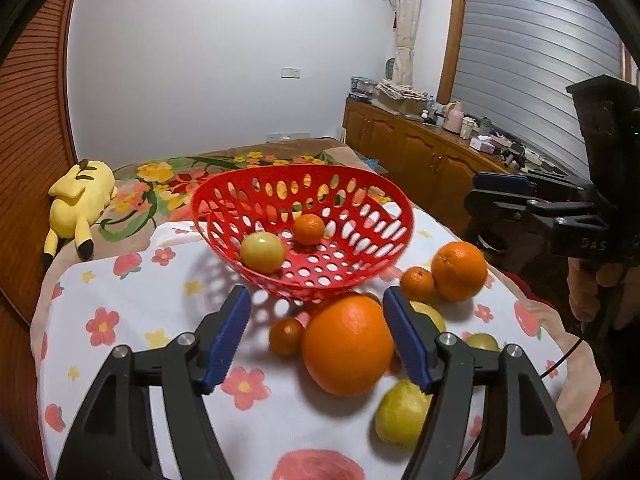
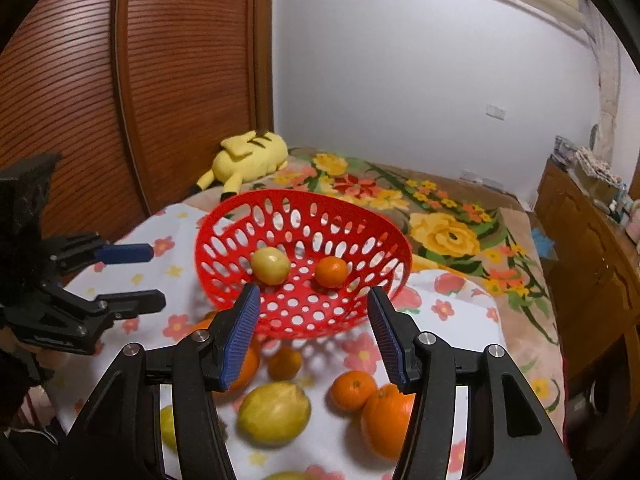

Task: Organize fruits
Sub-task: 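Move the left tool to a yellow pear while the right tool reaches a green pomelo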

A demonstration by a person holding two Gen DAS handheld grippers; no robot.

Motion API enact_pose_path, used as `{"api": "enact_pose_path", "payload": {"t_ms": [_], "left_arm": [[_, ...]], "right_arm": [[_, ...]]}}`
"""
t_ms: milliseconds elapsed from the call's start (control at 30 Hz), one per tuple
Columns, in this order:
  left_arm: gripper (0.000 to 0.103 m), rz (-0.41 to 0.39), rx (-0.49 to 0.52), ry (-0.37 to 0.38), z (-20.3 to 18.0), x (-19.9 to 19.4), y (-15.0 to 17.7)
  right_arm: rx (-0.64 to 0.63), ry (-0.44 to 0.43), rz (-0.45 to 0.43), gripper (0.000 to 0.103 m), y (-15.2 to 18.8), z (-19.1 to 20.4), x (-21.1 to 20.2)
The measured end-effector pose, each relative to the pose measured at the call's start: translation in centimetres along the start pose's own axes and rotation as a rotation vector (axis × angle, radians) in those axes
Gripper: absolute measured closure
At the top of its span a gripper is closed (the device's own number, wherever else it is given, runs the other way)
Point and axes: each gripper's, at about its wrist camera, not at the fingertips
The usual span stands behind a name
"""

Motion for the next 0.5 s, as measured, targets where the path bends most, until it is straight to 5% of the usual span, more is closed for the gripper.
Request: {"api": "enact_pose_path", "payload": {"t_ms": [500], "left_arm": [[0.032, 0.037, -0.006, 0.021, -1.9, -1.3, 4.0]], "right_arm": [[0.123, 0.035, 0.006, 0.033, 7.3, 3.0, -4.9]]}}
Point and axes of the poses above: each gripper's, at about its wrist camera, not at the fingertips, and x roughly the way its jaws point, z to its left, y to its underside, and after that the axes turned 12 degrees about -x, right-handed
